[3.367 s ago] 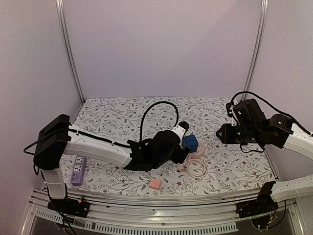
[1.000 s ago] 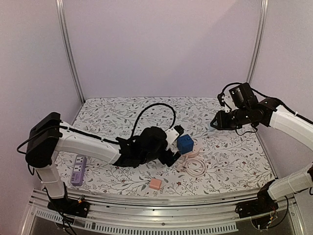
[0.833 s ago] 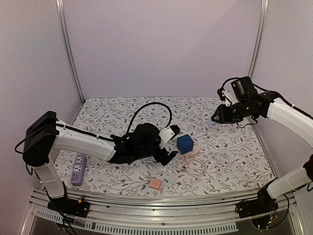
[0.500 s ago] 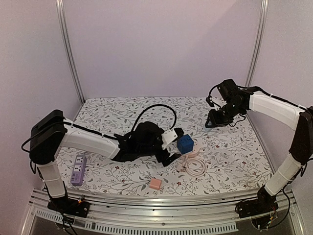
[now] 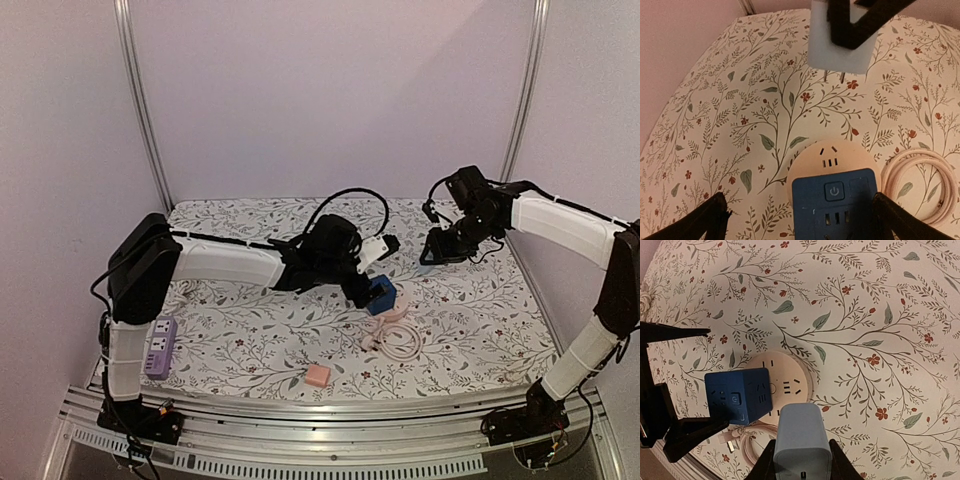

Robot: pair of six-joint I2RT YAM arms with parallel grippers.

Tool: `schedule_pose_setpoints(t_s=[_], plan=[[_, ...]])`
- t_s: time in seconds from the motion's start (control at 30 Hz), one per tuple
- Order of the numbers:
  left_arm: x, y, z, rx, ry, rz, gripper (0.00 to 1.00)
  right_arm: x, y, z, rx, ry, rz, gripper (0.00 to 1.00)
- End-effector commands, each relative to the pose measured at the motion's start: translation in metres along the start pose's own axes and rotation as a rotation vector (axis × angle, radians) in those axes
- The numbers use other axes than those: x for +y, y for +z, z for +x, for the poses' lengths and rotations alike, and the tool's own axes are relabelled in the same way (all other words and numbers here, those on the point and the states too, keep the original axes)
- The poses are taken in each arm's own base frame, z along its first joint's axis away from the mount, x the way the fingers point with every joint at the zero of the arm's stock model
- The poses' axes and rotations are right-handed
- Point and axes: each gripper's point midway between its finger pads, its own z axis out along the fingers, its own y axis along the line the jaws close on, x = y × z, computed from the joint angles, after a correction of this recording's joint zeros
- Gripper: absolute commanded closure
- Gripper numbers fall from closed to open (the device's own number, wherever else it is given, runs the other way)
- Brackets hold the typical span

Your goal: Insert the plug

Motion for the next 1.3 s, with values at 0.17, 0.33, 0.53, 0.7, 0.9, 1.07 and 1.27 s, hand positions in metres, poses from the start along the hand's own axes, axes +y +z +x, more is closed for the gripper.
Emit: schedule_pose_setpoints(t_s=[0.17, 0.33, 0.53, 0.7, 0.9, 1.07, 1.27], plan=[[-0.016, 0.02, 0.047, 0.19, 0.002, 0.126, 0.01, 0.01, -0.044, -0.002, -0.134, 0.029, -0.04, 1.0], [-0.021, 0.015, 0.047, 0.199, -0.006, 0.161, 0.01, 0.008, -0.046, 0.005, -0.139, 0.036, -0.037, 1.0], [-0.019, 0.004, 0.031, 0.17, -0.054, 0.167, 0.01, 0.007, -0.04, 0.006, -0.132, 0.047, -0.038, 1.0], [-0.02, 0.008, 0.037, 0.197, -0.029, 0.169, 0.0, 0.008, -0.037, 0.007, -0.125, 0.047, -0.044, 1.0], [-0.021, 0.023, 0.053, 0.238, -0.005, 0.166, 0.09, 0.01, -0.039, 0.007, -0.126, 0.049, -0.055, 1.0], [-0.02, 0.022, 0.051, 0.232, 0.012, 0.17, 0.43, 0.011, -0.041, 0.007, -0.131, 0.048, -0.061, 1.0], [-0.02, 0.003, 0.058, 0.268, 0.06, 0.191, 0.54, 0.02, -0.038, 0.009, -0.102, 0.044, -0.103, 1.0]])
